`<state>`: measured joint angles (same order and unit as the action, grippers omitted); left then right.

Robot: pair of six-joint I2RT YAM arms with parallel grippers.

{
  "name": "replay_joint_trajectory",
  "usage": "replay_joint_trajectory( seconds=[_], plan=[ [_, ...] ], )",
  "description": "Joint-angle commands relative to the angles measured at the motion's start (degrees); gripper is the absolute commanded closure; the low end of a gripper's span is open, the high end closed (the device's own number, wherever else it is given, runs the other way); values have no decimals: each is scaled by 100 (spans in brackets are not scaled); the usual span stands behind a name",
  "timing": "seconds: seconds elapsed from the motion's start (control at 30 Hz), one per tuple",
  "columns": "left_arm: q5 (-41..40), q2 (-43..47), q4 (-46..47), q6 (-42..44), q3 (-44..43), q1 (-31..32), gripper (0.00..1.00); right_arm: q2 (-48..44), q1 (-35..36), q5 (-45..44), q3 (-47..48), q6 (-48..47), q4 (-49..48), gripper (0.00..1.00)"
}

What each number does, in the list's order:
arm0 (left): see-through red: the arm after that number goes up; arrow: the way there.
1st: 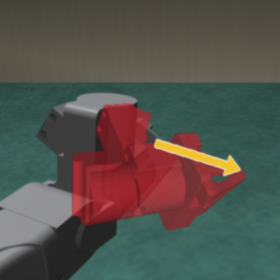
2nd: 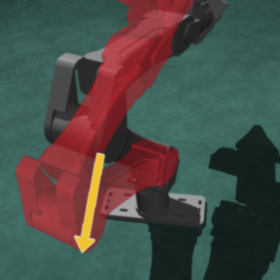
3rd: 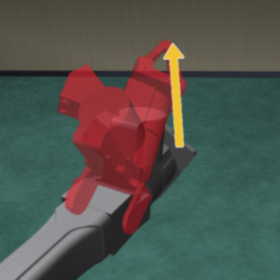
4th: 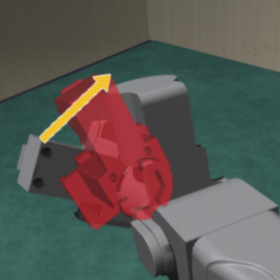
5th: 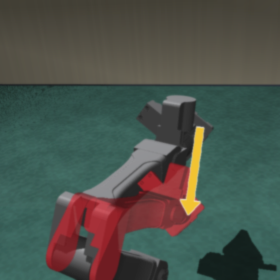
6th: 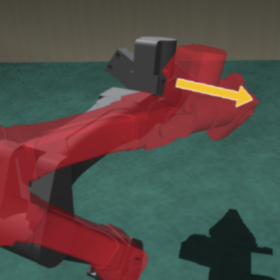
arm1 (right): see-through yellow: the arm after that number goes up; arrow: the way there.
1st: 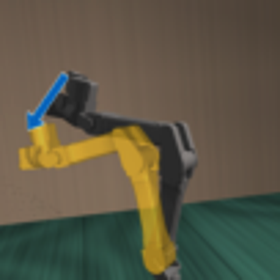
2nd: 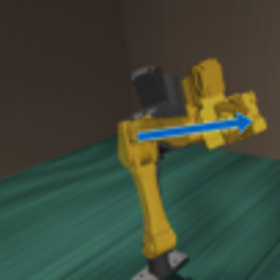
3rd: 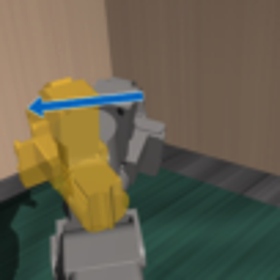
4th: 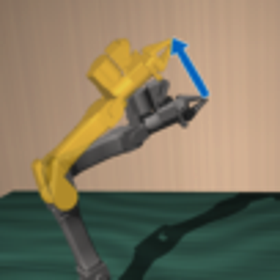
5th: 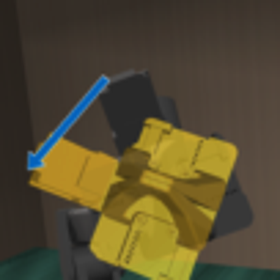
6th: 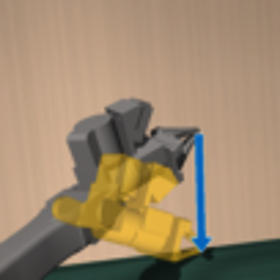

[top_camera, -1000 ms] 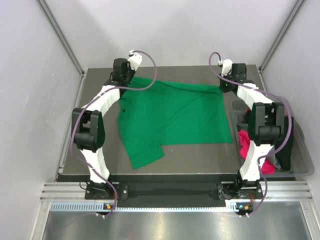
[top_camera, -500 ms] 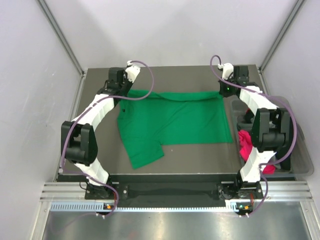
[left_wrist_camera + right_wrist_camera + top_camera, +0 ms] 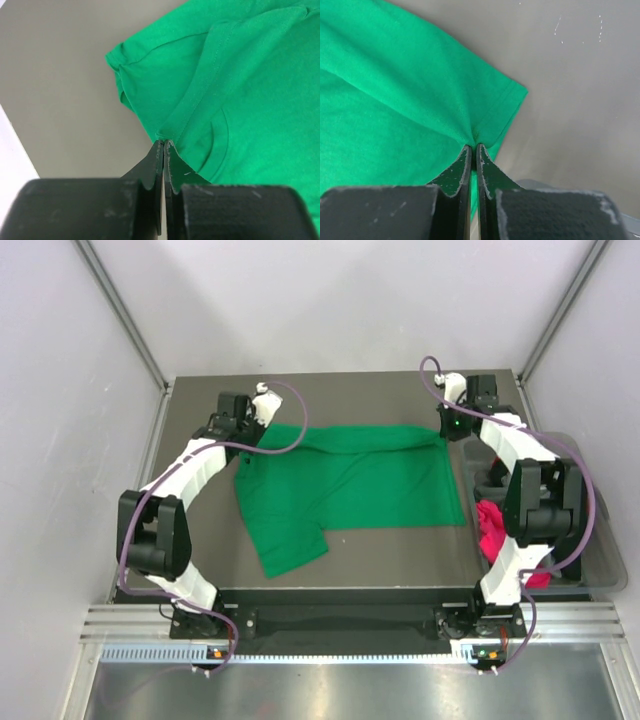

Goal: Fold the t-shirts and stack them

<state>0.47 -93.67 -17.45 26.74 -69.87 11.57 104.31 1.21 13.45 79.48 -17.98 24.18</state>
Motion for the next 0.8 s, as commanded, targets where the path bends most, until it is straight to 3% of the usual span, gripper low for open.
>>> replay_joint_trajectory(
  seconds=[0.0,0.77],
  plan=[
    [129,428,-74,6,52,3,100,-350,-42,-44,-20,-101,51,100],
    [-372,534,207,226,895,-6,100,-561,-42,61,-179,-118,192,100]
  ],
)
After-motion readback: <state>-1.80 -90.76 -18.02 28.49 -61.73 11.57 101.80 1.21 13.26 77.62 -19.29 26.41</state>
